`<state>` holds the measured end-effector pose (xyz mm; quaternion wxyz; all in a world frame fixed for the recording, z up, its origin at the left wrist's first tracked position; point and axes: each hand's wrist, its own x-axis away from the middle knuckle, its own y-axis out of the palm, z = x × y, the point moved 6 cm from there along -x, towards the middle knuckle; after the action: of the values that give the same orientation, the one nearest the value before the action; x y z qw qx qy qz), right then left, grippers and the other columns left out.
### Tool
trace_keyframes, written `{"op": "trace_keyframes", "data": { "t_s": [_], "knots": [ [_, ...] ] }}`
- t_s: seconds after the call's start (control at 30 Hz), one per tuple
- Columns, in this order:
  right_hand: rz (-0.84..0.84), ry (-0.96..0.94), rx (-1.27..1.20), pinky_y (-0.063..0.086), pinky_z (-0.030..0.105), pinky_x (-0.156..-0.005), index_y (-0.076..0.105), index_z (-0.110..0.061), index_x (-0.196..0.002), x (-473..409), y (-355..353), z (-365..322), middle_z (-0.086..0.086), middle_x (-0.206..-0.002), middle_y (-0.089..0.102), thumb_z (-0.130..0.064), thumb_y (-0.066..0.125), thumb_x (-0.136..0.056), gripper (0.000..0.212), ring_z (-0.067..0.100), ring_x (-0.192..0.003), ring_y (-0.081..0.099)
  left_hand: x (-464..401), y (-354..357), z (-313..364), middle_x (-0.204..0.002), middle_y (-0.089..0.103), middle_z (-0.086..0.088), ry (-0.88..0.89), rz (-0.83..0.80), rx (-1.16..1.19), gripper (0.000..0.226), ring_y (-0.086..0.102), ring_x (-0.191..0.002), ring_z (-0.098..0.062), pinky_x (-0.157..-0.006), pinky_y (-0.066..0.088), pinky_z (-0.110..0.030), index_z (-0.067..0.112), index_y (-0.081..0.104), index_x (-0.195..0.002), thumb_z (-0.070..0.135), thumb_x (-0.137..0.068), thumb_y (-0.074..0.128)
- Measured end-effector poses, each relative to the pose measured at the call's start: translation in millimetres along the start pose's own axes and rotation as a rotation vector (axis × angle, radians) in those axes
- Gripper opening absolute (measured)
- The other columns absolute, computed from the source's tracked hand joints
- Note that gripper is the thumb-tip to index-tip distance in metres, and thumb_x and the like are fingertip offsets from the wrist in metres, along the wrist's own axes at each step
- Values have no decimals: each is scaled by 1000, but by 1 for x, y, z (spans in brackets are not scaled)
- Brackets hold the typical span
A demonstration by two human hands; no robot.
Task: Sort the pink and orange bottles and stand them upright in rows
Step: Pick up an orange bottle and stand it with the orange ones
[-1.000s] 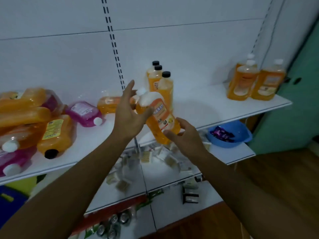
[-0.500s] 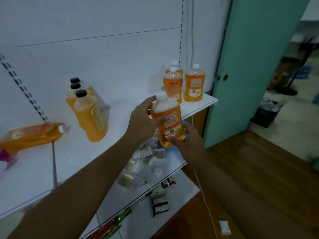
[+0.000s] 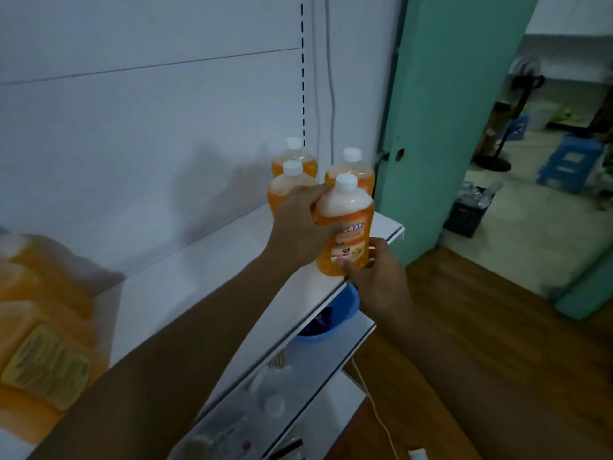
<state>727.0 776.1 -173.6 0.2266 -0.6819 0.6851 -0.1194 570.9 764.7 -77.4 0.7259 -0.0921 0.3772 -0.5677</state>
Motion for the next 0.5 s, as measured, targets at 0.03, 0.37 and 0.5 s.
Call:
{"op": "trace_keyframes", "data": {
  "t_s": [0.03, 0.37, 0.5],
  "knots": [
    [5, 3, 19, 57, 44, -77, 50, -31, -112, -7, 0, 2, -11, -99, 67, -60, 70, -75, 51, 13, -90, 65, -7, 4, -1, -129, 57, -2, 1, -2, -18, 66, 51, -113, -13, -98, 40, -28, 19, 51, -136, 32, -77, 79],
    [-8, -27, 222, 55, 45, -76, 46, -29, -108, -54, 5, -2, -5, -102, 68, -69, 62, -74, 55, 21, -94, 64, -43, 10, -13, -130, 55, -5, 11, 4, -119, 71, 49, -119, -18, -104, 41, -36, 16, 49, -140, 36, -78, 78],
    [-24, -52, 281, 54, 45, -77, 45, -28, -109, -66, 8, -3, -2, -104, 68, -64, 62, -78, 51, 26, -97, 62, -49, 11, -16, -130, 56, -7, 23, 20, -151, 71, 50, -120, -20, -103, 41, -34, 13, 49, -139, 34, -78, 78]
  ]
}}
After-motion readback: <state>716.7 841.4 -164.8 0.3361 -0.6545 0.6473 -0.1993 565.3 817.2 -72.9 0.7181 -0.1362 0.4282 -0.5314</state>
